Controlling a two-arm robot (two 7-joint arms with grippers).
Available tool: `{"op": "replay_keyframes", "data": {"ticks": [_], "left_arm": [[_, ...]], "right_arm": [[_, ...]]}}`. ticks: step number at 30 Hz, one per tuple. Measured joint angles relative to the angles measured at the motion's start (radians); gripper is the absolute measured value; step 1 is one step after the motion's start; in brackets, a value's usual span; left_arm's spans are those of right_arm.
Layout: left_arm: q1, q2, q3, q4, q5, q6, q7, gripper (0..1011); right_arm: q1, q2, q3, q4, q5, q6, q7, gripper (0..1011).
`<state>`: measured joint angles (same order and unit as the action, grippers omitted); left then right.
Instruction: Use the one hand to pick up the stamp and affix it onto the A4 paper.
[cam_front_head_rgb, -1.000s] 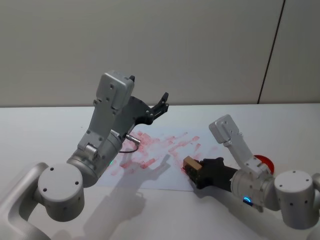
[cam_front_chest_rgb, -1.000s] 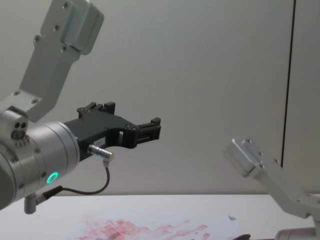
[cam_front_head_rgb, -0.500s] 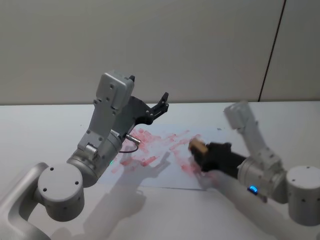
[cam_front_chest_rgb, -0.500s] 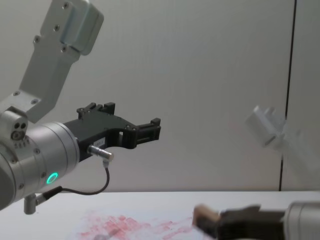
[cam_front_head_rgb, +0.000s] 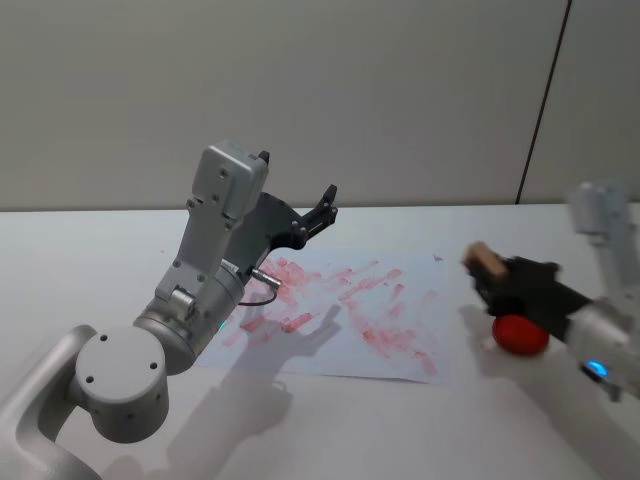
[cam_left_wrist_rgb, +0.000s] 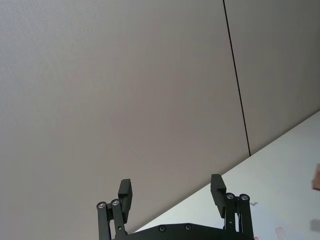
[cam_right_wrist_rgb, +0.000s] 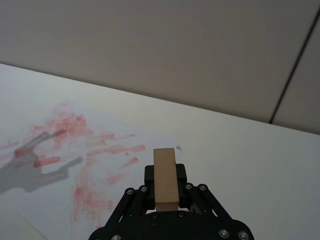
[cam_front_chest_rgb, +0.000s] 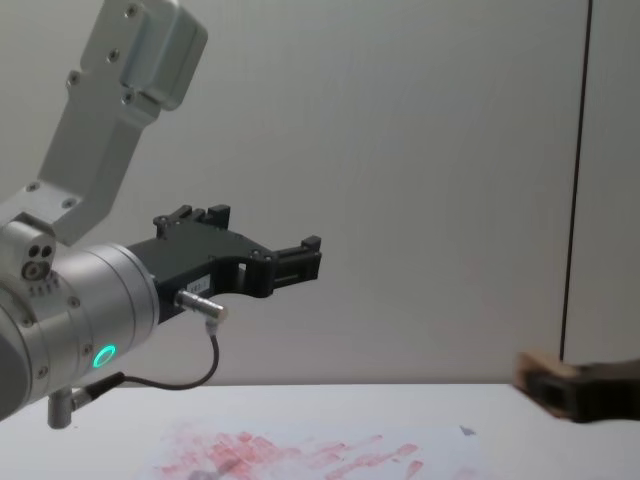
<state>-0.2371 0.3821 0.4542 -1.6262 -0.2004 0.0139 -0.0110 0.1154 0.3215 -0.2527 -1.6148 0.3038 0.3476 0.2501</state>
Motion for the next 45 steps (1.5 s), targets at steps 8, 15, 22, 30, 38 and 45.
{"op": "replay_keyframes", "data": {"ticks": [8,15,22,30,38,45], "left_arm": [[0.0,0.0,0.0,0.0,0.0,0.0,0.0,1001],[0.0,0.0,0.0,0.0,0.0,0.0,0.0,1002],[0.0,0.0,0.0,0.0,0.0,0.0,0.0,1001],[0.0,0.0,0.0,0.0,0.0,0.0,0.0,1001],[0.0,0.0,0.0,0.0,0.0,0.0,0.0,1002],[0.0,0.0,0.0,0.0,0.0,0.0,0.0,1001]], "right_arm": [[-0.082,0.088,0.057,-0.064,0.047,0.036,-0.052,220],[-0.095,0.118,0.073,-0.064,0.045,0.057,-0.059,221],[-0.076,0.118,0.07,-0.034,0.021,0.068,-0.043,219],[-0.032,0.094,0.047,0.027,-0.024,0.086,-0.008,220],[-0.012,0.076,0.03,0.06,-0.045,0.101,0.009,220],[0.001,0.062,0.018,0.082,-0.058,0.112,0.017,220]]}}
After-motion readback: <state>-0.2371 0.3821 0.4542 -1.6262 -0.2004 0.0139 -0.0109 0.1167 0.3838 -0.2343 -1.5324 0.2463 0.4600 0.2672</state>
